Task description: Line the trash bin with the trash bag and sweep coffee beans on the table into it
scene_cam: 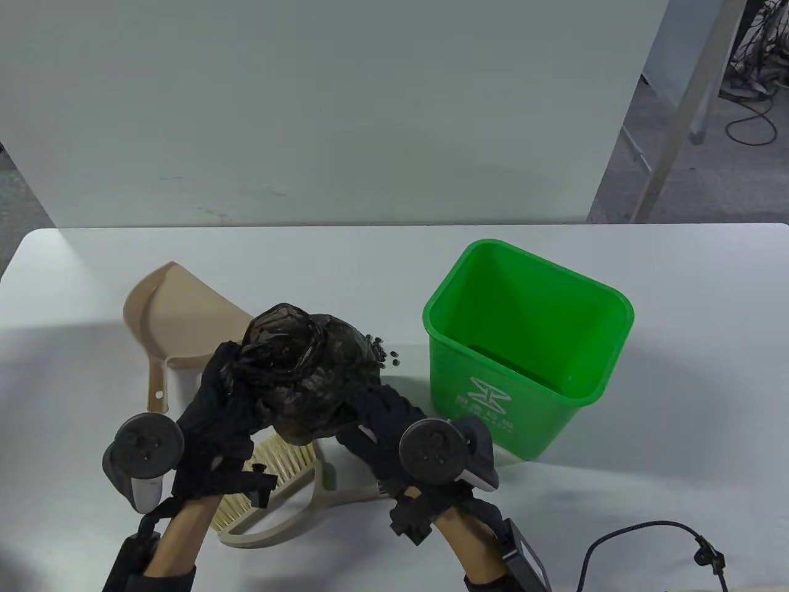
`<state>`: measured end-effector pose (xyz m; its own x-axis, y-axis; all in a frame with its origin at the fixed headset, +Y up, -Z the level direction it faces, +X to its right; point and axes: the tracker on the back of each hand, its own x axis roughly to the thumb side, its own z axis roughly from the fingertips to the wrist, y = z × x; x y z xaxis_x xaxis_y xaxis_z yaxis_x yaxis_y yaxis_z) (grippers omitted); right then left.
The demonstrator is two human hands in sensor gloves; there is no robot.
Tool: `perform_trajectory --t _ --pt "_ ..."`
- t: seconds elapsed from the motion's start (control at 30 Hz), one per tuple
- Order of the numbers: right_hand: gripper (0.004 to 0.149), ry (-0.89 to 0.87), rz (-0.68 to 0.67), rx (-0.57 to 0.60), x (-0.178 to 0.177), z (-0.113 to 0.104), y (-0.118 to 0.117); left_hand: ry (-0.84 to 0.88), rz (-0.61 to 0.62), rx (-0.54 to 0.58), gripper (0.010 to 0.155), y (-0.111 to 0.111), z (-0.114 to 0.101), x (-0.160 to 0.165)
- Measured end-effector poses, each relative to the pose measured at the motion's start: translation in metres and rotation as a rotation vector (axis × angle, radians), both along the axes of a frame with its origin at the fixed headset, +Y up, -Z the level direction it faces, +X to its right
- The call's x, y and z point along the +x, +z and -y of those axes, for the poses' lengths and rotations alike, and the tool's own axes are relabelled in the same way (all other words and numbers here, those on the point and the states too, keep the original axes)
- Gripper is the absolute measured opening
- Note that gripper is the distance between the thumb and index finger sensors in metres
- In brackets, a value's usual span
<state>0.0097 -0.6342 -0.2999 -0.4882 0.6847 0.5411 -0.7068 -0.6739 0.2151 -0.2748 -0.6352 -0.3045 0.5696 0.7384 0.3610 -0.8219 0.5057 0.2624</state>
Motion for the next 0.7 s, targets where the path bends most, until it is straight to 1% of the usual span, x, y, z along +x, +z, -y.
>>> perform_trajectory --t 0.07,0.1,0.17,0.23,0.27,0.37,0.43,0.5,0.57,0.7 --pt "0.081 -0.146 -0.048 -0.146 -0.003 0.012 -0.006 -0.078 0.076 0.016 0.056 0.004 0.0 0.018" --pt "0.084 -0.185 -0.058 -0.185 -0.003 0.014 -0.007 -0.109 0.11 0.022 0.057 0.005 0.001 0.024" --pt "0.088 -0.309 -0.074 -0.287 0.0 0.022 -0.011 -0.222 0.259 0.03 0.061 0.007 0.003 0.046" --pt "0.09 -0.411 -0.044 -0.344 0.004 0.027 -0.014 -0.319 0.373 0.017 0.066 0.01 0.007 0.064" --pt "0.088 -0.449 -0.015 -0.354 0.007 0.028 -0.016 -0.365 0.422 0.017 0.069 0.011 0.01 0.072" --pt "0.075 -0.475 0.088 -0.327 0.017 0.03 -0.02 -0.495 0.513 0.018 0.078 0.013 0.014 0.086" --pt "0.062 -0.468 0.159 -0.289 0.022 0.03 -0.022 -0.522 0.555 0.008 0.083 0.013 0.016 0.088" --pt "0.052 -0.472 0.214 -0.245 0.025 0.029 -0.022 -0.496 0.579 0.001 0.085 0.013 0.016 0.085" --pt "0.043 -0.487 0.27 -0.171 0.029 0.025 -0.022 -0.438 0.582 -0.007 0.088 0.01 0.015 0.078" --pt "0.038 -0.493 0.3 -0.062 0.033 0.018 -0.018 -0.281 0.568 -0.024 0.091 0.003 0.014 0.062"
